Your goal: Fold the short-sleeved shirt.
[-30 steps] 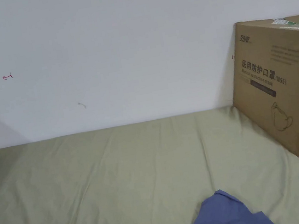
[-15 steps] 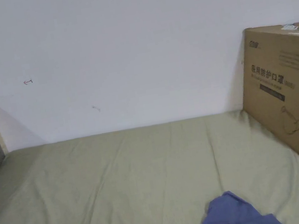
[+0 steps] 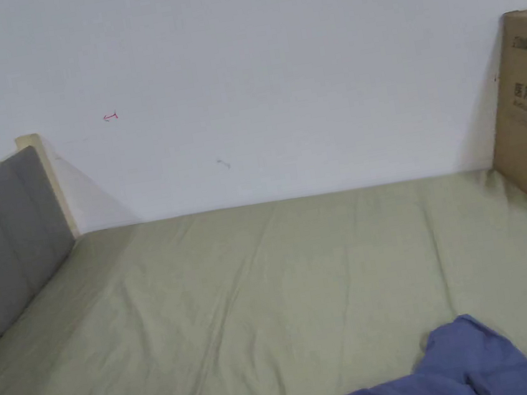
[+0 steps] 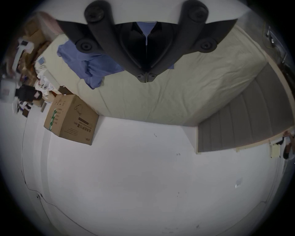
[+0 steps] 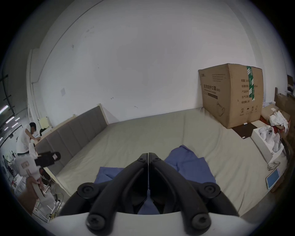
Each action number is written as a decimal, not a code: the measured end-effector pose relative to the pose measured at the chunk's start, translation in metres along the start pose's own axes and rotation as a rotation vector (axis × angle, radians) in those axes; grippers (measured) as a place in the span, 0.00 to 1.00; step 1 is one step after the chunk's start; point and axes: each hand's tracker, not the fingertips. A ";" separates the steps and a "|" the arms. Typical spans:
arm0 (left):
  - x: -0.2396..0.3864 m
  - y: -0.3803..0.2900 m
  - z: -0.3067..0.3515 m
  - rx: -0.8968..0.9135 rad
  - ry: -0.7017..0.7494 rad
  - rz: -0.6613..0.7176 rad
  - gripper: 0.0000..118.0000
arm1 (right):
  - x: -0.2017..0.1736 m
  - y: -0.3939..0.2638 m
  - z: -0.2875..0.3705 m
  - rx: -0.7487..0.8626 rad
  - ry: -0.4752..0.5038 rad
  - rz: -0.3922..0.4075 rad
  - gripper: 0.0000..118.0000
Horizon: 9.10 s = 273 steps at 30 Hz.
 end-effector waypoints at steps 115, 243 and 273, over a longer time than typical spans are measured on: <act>-0.024 0.401 -0.286 0.132 -0.008 -0.031 0.01 | 0.025 0.492 -0.236 0.139 -0.290 0.136 0.01; -0.024 -0.098 -0.056 -0.546 -0.155 0.204 0.02 | 0.185 -0.085 -0.009 -0.524 -0.113 -0.431 0.05; -0.017 -0.050 -0.137 -0.320 -0.086 0.191 0.91 | 0.127 -0.032 -0.112 -0.271 -0.206 -0.187 0.87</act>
